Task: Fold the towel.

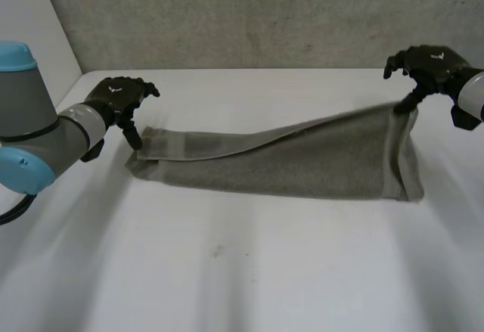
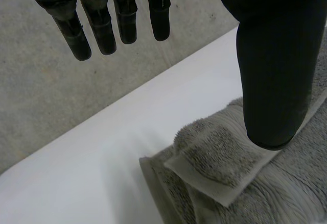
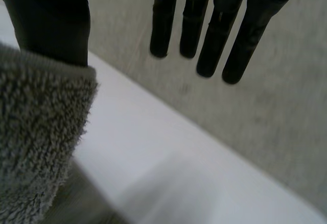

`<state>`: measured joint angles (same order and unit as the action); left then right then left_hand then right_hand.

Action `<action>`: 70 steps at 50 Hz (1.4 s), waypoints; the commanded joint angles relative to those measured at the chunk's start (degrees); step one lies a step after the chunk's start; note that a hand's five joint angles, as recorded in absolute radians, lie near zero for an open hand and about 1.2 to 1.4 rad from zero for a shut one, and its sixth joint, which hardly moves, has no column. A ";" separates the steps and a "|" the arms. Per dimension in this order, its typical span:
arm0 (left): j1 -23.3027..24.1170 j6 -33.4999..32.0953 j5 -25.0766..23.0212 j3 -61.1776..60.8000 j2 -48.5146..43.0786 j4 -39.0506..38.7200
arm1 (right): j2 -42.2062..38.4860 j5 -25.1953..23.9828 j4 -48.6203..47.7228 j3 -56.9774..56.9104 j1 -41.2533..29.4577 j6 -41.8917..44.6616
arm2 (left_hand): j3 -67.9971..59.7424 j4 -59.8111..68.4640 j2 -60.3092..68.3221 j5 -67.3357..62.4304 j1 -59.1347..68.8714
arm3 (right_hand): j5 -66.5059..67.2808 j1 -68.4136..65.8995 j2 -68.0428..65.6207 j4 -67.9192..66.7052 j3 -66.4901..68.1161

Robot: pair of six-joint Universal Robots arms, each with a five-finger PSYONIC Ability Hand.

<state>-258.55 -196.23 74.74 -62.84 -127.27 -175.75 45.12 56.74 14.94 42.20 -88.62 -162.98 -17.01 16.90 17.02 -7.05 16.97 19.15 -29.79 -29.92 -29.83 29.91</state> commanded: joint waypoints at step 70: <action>1.73 -1.79 2.07 16.73 -13.90 -0.99 | 18.00 10.32 -5.88 29.70 0.99 19.16 | -7.17 7.28 7.16 -7.13 7.21 | -19.15 19.79 19.92 19.83 -19.91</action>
<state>-256.95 -198.03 77.74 -32.37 -149.84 -176.59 64.17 67.02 13.89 70.72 -88.27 -152.36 -22.26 22.29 22.28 -12.05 22.43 3.30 -13.29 -13.52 -14.66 13.86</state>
